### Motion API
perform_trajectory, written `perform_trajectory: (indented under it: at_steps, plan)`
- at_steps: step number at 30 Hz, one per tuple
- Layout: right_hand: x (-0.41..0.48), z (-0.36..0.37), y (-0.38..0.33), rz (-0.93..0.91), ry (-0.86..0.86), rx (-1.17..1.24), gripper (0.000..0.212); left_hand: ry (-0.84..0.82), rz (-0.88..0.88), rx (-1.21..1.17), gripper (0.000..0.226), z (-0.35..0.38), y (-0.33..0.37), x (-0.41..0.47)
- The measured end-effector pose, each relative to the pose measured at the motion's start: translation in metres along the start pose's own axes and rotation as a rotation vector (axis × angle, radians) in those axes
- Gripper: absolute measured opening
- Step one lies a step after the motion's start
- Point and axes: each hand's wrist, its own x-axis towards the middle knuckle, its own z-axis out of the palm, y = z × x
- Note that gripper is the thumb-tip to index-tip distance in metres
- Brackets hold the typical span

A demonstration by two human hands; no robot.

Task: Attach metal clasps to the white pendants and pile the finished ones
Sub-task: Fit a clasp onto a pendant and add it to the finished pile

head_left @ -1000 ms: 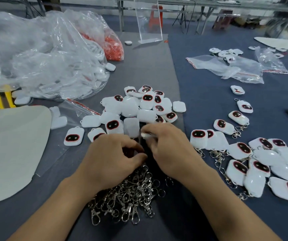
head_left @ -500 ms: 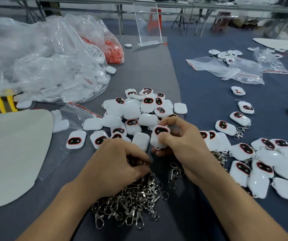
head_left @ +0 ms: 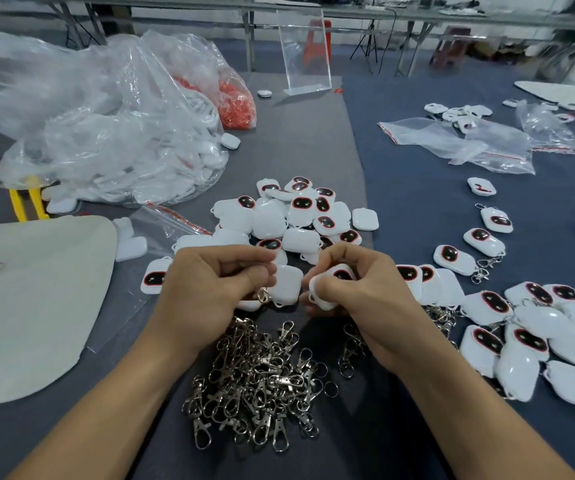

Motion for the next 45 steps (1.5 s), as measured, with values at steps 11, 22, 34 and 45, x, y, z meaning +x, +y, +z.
perform_trajectory:
  at_steps: [11,22,34,45]
  plan:
    - [0.008,0.029,0.004,-0.189,0.008,-0.684,0.025,-0.259,-0.170,0.291,0.036,-0.025,0.001,0.015]
    - [0.005,0.015,0.001,-0.139,0.146,-0.196,0.028,0.118,0.084,0.001,0.028,-0.003,-0.008,0.014]
    - [-0.018,0.039,0.011,-0.200,0.087,-0.245,0.012,-0.106,0.282,0.128,0.036,0.010,-0.003,-0.010]
    - [-0.014,0.037,0.002,0.053,0.087,0.121,0.019,-0.065,0.532,0.461,0.040,0.014,-0.012,-0.010]
